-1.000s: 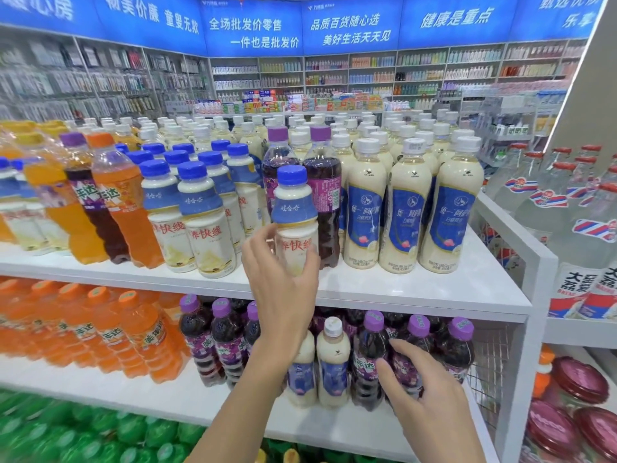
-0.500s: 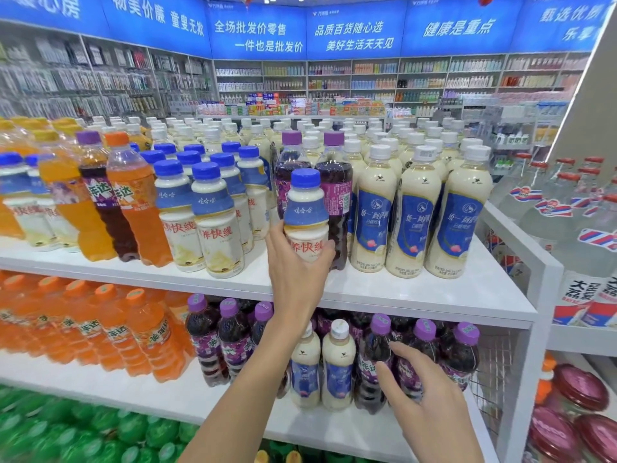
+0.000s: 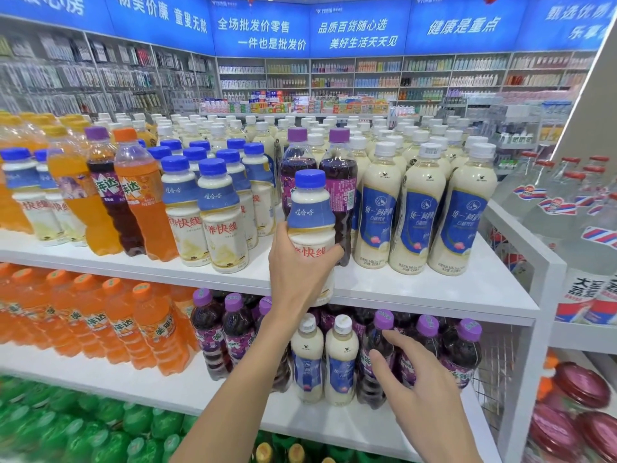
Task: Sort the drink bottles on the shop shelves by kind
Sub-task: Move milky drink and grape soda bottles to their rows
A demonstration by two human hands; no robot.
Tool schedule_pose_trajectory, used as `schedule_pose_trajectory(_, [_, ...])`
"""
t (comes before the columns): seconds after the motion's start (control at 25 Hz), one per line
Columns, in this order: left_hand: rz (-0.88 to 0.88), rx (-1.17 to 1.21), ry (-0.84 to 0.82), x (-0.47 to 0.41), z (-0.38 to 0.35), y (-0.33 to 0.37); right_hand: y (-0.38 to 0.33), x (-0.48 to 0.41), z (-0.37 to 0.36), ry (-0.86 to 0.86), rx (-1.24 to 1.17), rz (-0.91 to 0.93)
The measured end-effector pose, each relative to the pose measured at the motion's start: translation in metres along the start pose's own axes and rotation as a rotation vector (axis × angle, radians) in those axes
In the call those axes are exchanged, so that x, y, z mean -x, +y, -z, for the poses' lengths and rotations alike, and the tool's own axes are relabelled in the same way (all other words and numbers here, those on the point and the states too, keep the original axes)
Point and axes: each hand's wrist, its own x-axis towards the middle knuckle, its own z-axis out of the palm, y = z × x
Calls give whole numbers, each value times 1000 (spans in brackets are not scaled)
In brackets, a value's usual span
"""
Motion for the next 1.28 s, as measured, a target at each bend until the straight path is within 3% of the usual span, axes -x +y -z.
schedule_pose_trajectory(0.28, [116, 240, -63, 24, 18, 8, -9, 6, 1, -48, -8, 7])
schedule_pose_trajectory(0.68, [241, 212, 54, 57, 59, 6, -20, 3, -22, -234, -109, 54])
schedule_pose_trajectory(0.88, [274, 145, 102, 68, 109, -6, -42, 13, -56, -252, -127, 153])
schedule_pose_trajectory(1.12, [255, 113, 101, 58, 193, -31, -85, 26, -104, -353, -146, 51])
schedule_pose_trajectory(1.28, [244, 91, 67, 43, 259, -51, -135, 39, -152, -331, -129, 76])
